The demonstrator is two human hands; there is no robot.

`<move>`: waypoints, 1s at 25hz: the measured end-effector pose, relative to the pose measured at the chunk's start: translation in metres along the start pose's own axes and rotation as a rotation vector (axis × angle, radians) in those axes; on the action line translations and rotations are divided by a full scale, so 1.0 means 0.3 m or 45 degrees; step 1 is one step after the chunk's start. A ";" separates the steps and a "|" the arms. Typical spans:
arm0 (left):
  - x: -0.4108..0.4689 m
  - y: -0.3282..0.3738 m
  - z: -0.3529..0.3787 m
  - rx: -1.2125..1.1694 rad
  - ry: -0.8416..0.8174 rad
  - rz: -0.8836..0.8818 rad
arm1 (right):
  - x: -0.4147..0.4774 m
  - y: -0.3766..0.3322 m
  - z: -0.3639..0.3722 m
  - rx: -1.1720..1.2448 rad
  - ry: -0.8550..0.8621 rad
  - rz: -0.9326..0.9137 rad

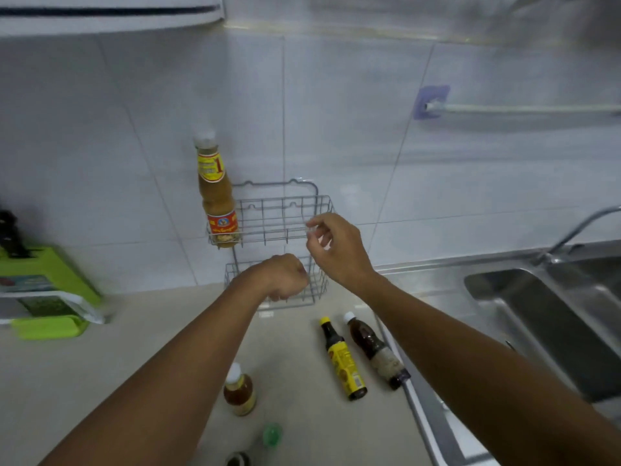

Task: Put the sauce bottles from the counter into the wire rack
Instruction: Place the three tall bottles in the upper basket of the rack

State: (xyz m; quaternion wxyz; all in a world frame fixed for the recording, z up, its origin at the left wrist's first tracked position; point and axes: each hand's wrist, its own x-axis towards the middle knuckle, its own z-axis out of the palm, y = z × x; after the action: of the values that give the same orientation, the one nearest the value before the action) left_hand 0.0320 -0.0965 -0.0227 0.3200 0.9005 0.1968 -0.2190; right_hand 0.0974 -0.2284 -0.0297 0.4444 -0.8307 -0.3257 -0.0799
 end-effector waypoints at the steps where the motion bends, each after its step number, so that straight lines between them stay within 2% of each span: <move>1: 0.027 0.038 0.056 0.001 -0.025 0.031 | -0.048 0.065 -0.021 -0.083 0.008 0.112; 3: 0.087 0.078 0.183 0.007 -0.058 0.014 | -0.139 0.188 -0.057 -0.241 -0.083 0.436; 6: 0.132 0.069 0.386 0.050 -0.086 -0.062 | -0.272 0.380 -0.085 -0.446 -0.403 0.814; 9: 0.176 0.017 0.570 -0.118 -0.068 -0.247 | -0.395 0.515 -0.085 -0.576 -0.715 0.913; 11: 0.213 -0.008 0.657 -0.366 -0.020 -0.390 | -0.449 0.573 -0.072 -0.600 -0.807 0.942; 13: 0.237 -0.017 0.728 -0.523 -0.001 -0.473 | -0.481 0.607 -0.064 -0.605 -0.825 0.963; 17: 0.269 -0.003 0.843 -0.625 0.086 -0.551 | -0.520 0.640 -0.048 -0.633 -0.800 0.936; 20: 0.266 0.007 0.838 -0.795 0.070 -0.562 | -0.535 0.653 -0.049 -0.498 -0.745 0.947; 22: 0.247 0.024 0.806 -0.814 0.078 -0.438 | -0.534 0.653 -0.071 -0.288 -0.655 0.972; 25: 0.192 0.069 0.672 -0.805 0.174 -0.150 | -0.463 0.598 -0.134 0.037 -0.388 0.996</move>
State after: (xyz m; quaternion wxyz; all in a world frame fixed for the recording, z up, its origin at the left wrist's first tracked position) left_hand 0.0357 -0.2327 -0.1833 0.5566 0.7563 0.3278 -0.1041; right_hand 0.1059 -0.3959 -0.1876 0.3997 -0.8877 -0.0490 0.2234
